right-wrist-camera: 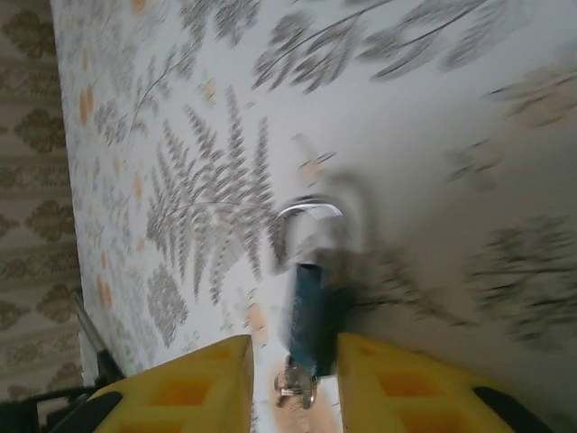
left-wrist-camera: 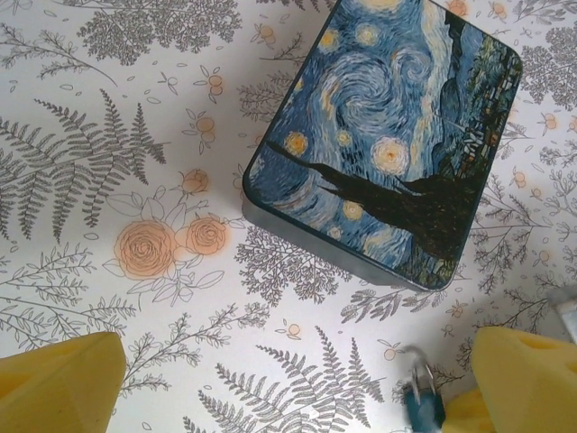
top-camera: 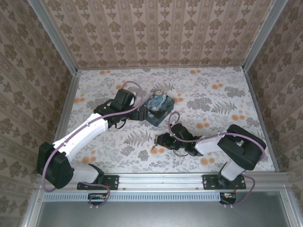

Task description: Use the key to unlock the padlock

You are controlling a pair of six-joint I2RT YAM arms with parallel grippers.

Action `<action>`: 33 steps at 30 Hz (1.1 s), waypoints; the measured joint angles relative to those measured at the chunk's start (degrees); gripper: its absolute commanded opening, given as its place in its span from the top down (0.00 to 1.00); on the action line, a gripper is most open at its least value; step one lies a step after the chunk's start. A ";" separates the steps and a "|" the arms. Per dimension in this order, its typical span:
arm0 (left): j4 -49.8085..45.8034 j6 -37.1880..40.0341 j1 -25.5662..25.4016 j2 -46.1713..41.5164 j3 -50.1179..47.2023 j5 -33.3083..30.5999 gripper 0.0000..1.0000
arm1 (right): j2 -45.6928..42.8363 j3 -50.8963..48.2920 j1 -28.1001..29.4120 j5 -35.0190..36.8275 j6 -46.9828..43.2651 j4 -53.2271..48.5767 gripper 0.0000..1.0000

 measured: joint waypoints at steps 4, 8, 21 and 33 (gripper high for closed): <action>0.00 -0.02 0.07 -0.13 -0.31 0.00 0.00 | -2.47 -1.53 -3.65 -1.07 -0.42 0.50 0.41; -0.07 -0.24 1.11 -1.14 -0.94 0.22 0.00 | -9.38 -3.93 -8.83 -1.22 -2.47 -4.09 0.21; 1.03 1.42 13.97 -10.82 -6.32 -5.20 0.00 | -42.03 4.50 -32.11 2.91 -19.17 -36.98 0.00; 22.16 15.52 25.46 -16.41 -20.11 -14.47 0.00 | -35.52 11.15 -42.80 18.84 -26.18 -37.83 0.00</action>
